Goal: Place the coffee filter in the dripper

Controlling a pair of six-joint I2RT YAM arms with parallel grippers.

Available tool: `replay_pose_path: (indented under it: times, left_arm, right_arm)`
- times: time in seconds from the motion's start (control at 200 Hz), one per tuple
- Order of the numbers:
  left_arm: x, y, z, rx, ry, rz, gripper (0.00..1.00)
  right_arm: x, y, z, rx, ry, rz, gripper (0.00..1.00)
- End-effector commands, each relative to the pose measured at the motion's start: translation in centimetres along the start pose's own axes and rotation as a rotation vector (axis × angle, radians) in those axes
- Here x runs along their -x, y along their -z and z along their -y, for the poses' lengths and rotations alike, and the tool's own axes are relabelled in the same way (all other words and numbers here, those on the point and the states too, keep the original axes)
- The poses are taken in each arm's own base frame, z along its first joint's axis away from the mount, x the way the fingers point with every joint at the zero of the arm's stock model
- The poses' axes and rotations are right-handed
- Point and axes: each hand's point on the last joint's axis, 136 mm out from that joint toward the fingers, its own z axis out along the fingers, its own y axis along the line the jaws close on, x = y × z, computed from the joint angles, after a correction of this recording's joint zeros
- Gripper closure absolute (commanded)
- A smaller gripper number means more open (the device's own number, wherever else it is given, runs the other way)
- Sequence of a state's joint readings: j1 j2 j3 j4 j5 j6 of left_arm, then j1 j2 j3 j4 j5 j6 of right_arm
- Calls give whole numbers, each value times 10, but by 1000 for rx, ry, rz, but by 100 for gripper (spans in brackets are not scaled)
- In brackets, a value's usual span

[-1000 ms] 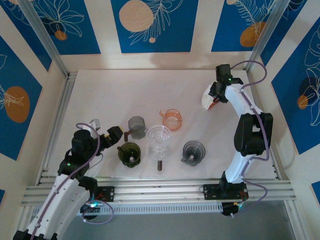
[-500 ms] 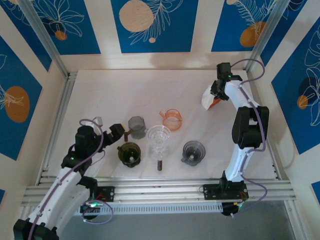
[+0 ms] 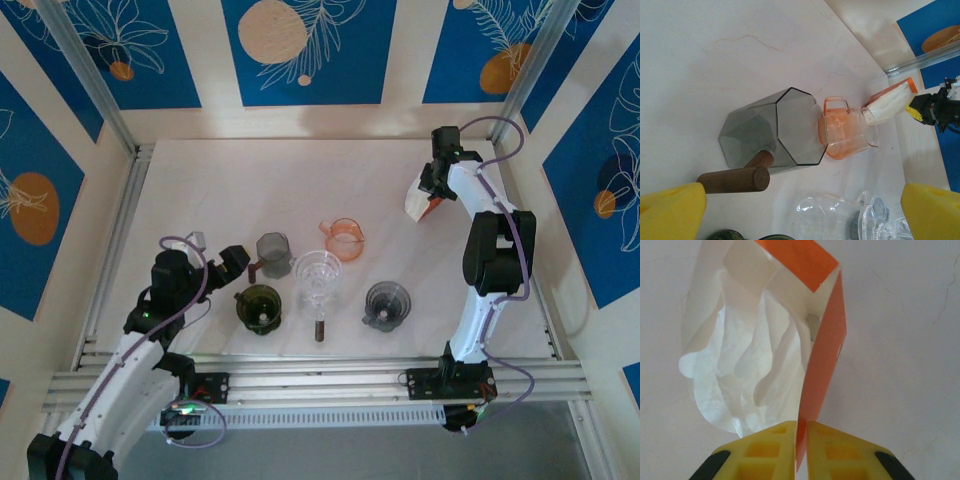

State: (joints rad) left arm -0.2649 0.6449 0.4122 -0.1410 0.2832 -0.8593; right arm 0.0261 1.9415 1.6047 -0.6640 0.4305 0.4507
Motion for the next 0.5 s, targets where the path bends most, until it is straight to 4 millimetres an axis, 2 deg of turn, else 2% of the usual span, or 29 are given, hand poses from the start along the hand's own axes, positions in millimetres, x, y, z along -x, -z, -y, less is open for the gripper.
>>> replay_pose_path:
  times: [0.0,0.215,0.37,0.495]
  left_arm:
    - [2,-1,5,-20,-4,12,0]
    - [1,0,5,-21,-9,7,0]
    - [1,1,5,-19,-14,7,0]
    - [0,1,4,-16,-15,6,0]
  right_arm:
    - [7,7,-19,13,116,38,91]
    - [3,14,-40,26,261,76,97]
    - [2,24,-70,75,436,143,98]
    - [-6,26,-91,102,567,166,98]
